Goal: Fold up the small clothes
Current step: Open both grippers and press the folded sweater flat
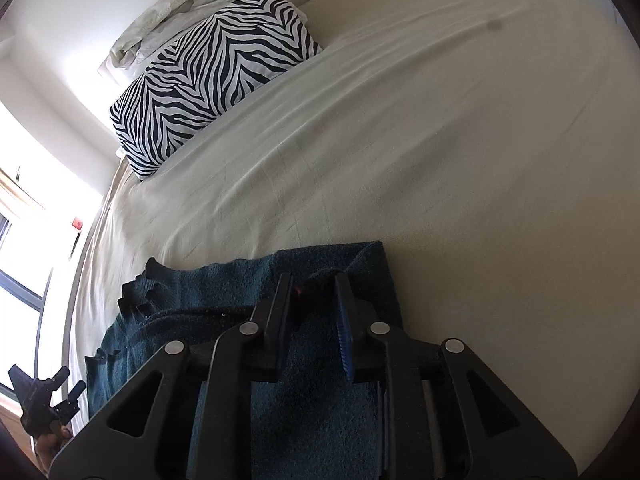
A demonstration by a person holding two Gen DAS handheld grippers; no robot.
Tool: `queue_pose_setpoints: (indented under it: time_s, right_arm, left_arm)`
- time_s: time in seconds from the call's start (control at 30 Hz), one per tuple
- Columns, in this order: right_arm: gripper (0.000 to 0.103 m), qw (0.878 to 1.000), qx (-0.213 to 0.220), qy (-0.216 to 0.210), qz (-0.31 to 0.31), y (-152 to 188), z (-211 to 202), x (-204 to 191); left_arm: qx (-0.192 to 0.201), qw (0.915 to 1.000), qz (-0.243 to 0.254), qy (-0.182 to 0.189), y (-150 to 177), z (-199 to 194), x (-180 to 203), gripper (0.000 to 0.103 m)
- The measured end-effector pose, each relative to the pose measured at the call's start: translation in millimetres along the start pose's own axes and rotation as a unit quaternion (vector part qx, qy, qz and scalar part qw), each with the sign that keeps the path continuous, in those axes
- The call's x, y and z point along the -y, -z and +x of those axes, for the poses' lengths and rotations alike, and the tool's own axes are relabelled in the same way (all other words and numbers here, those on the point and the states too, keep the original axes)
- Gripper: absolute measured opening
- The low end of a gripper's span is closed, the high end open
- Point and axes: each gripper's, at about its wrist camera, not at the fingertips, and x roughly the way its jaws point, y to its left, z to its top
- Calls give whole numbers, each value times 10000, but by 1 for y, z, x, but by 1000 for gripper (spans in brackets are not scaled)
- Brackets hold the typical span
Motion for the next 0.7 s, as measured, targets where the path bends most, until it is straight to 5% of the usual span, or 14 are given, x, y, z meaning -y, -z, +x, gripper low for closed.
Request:
queue_pose_setpoints:
  time_s: [0.07,0.3,0.57,0.7]
  right_arm:
    - [55,9999,106,84,31,0,-8,2]
    - [55,9991,259,186,294,11,-50,25]
    - [54,9980,-164,343,-514,67,-80,37]
    - [36,9967,-331,350,-656,89,-89,47]
  left_arm:
    - [34,9999,141,-53,10,-9,2,66]
    - [87,9979,617,-162,55,-33,12,66]
    - [-156,9978,606,-231,97,-41,-5,66]
    - [-160,9978,608,-209,105,-44,-9,65]
